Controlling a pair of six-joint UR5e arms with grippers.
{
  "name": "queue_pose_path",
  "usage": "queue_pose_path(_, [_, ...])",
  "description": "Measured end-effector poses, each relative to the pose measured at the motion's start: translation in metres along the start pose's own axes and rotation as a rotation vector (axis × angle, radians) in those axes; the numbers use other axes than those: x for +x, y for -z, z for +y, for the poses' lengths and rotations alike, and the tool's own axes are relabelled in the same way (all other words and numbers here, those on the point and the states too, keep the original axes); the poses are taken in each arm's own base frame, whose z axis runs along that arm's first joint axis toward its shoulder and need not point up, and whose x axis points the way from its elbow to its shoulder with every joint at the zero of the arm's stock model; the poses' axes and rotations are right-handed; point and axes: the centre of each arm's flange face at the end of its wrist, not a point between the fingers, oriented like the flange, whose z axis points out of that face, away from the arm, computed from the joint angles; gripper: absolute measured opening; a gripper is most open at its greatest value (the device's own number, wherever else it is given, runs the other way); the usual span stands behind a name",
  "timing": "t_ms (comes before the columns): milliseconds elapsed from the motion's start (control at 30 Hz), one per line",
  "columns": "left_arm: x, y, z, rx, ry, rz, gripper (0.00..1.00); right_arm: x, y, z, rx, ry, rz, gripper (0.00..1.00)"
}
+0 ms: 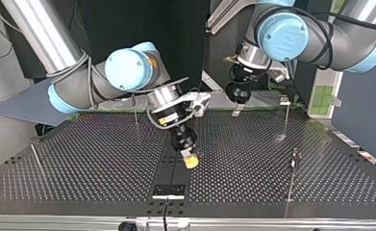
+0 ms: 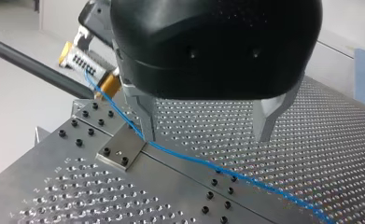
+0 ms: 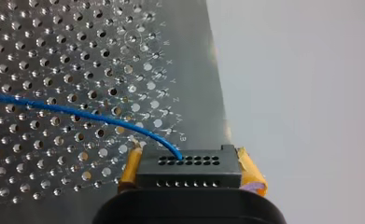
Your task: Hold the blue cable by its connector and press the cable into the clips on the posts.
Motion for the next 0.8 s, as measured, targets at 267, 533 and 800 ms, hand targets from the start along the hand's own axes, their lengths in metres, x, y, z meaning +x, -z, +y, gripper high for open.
queue_pose_path(267, [-0.008,-0.006,0.014,-0.017,0.072,-0.017,1.00,0.001,0.025,0.000,-0.041,-0.007,-0.071,0.00])
queue_pose_path(533, [-0.013,-0.011,0.021,-0.002,0.147,-0.023,1.00,-0.028,0.040,-0.001,-0.053,-0.010,-0.144,0.00])
queue_pose_path(800, [-0.010,-0.013,0.021,0.027,0.184,-0.001,1.00,-0.031,0.042,0.000,-0.055,-0.011,-0.147,0.00])
